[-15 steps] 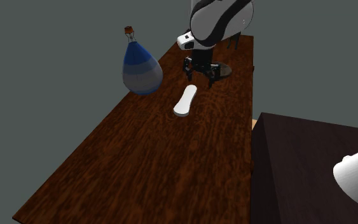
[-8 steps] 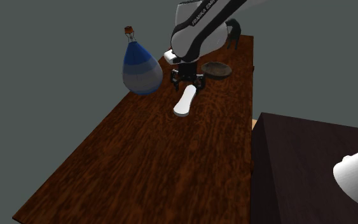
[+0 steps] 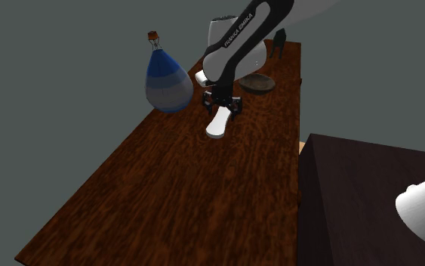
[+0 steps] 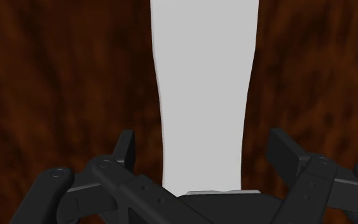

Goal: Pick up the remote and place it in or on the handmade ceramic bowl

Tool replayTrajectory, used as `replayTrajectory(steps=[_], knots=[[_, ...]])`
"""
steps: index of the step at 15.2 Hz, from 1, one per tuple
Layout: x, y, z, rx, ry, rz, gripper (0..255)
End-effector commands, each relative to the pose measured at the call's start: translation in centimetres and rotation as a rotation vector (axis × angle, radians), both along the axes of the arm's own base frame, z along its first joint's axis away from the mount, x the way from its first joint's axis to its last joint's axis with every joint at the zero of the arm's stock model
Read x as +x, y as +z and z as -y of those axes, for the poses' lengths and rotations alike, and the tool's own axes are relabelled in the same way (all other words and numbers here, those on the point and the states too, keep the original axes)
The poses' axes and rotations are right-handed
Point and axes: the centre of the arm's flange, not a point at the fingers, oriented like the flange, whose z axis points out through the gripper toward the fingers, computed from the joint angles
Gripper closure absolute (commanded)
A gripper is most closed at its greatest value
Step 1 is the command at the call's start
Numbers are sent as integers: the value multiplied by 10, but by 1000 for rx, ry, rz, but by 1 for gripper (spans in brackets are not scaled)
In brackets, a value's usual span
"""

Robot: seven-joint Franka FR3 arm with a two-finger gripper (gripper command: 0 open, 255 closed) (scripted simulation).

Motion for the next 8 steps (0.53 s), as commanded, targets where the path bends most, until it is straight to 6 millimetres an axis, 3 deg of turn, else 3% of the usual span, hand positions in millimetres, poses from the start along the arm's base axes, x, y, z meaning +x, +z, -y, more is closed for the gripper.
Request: replayTrajectory(steps=[1, 5, 6, 8], knots=[[0, -1, 0, 0, 0, 0, 0], [0, -1, 0, 0, 0, 0, 0], [0, -1, 0, 0, 0, 0, 255], [0, -1, 0, 0, 0, 0, 255]])
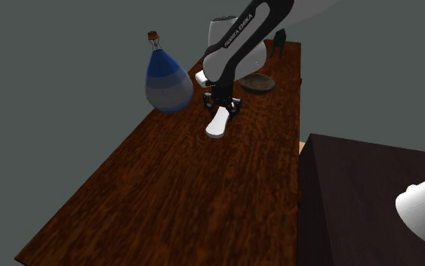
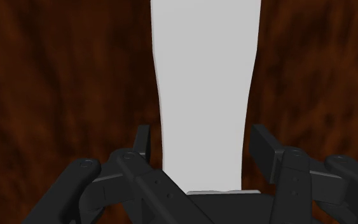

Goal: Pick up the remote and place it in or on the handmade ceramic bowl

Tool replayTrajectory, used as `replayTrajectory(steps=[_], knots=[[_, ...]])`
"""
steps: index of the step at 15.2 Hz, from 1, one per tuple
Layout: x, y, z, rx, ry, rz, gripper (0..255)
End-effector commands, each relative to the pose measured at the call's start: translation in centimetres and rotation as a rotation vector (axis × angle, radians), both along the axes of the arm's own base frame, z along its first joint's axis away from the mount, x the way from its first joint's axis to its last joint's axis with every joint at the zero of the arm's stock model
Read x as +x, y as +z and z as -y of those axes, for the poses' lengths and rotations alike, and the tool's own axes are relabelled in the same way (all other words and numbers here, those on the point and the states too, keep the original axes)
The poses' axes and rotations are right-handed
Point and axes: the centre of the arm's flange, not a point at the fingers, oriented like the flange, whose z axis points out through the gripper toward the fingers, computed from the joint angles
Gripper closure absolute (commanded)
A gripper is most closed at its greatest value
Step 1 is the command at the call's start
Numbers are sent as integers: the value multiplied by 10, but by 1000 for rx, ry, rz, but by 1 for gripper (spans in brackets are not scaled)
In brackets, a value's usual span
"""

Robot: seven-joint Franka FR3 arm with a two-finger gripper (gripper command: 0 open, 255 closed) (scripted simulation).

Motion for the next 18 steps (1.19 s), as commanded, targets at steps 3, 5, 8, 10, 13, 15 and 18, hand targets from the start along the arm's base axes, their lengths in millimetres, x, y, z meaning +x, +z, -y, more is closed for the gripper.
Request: replayTrajectory(steps=[3, 5, 8, 10, 13, 15, 18], knots=[[0, 0, 0, 0, 0, 0, 255], [0, 0, 0, 0, 0, 0, 255], [0, 5, 0, 0, 0, 0, 255], [0, 16, 0, 0, 0, 0, 255], [0, 32, 0, 0, 0, 0, 255], [0, 42, 0, 0, 0, 0, 255], [0, 58, 0, 0, 0, 0, 255]])
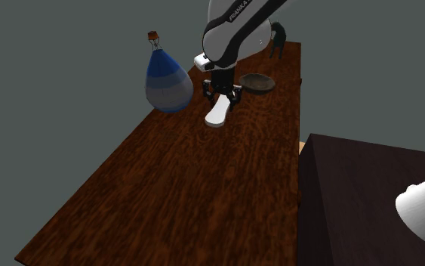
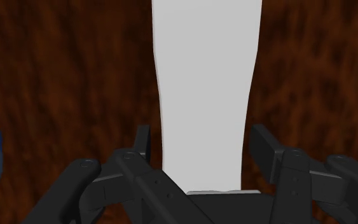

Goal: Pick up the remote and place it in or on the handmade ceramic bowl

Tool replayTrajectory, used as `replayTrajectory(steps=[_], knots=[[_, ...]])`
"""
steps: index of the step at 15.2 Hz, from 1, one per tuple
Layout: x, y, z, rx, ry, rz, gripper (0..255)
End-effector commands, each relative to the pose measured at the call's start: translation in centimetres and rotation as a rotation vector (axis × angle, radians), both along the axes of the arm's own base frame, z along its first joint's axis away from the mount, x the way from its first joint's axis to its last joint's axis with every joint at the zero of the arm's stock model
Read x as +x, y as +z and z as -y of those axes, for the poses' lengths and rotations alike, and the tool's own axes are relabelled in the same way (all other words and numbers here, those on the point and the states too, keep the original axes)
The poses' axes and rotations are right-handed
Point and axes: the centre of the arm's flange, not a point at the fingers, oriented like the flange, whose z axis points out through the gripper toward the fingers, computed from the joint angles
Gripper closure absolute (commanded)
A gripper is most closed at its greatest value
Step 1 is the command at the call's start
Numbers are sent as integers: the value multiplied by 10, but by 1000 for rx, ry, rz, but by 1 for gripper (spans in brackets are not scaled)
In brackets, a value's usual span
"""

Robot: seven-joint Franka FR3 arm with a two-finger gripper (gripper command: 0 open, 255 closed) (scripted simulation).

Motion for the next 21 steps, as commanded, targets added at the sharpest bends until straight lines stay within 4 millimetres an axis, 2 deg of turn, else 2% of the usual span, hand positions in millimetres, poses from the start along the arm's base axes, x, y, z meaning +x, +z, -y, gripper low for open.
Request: replayTrajectory(steps=[1, 12, 21], knots=[[-1, 11, 0, 0, 0, 0, 255], [-1, 69, 0, 0, 0, 0, 255], [-48, 71, 109, 0, 0, 0, 255]])
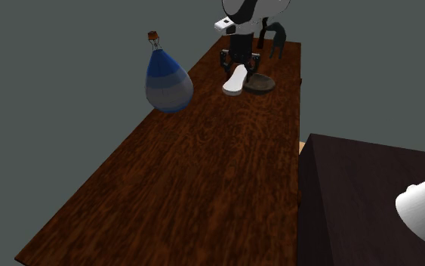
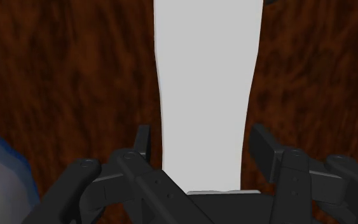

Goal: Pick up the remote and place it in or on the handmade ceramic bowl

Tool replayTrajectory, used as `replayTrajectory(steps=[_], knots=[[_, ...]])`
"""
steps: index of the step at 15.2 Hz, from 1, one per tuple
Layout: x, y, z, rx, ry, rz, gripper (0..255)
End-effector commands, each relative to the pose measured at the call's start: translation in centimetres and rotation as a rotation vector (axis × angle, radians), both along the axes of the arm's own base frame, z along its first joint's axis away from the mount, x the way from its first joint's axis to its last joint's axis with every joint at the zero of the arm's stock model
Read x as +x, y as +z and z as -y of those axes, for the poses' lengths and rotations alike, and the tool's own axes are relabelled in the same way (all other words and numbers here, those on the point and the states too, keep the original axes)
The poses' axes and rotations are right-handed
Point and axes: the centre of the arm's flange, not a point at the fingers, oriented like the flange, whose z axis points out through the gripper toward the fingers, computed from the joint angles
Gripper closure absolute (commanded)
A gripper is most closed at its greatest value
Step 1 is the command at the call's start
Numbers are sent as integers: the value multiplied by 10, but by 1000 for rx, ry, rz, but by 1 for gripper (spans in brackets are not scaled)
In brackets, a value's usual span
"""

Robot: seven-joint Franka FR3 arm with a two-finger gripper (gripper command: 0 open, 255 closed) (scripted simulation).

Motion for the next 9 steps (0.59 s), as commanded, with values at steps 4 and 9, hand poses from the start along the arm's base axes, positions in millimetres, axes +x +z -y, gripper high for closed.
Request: replayTrajectory(steps=[4, 9], knots=[[-29, 1, 59, 0, 2, 0, 255], [-55, 2, 120, 0, 2, 0, 255]])
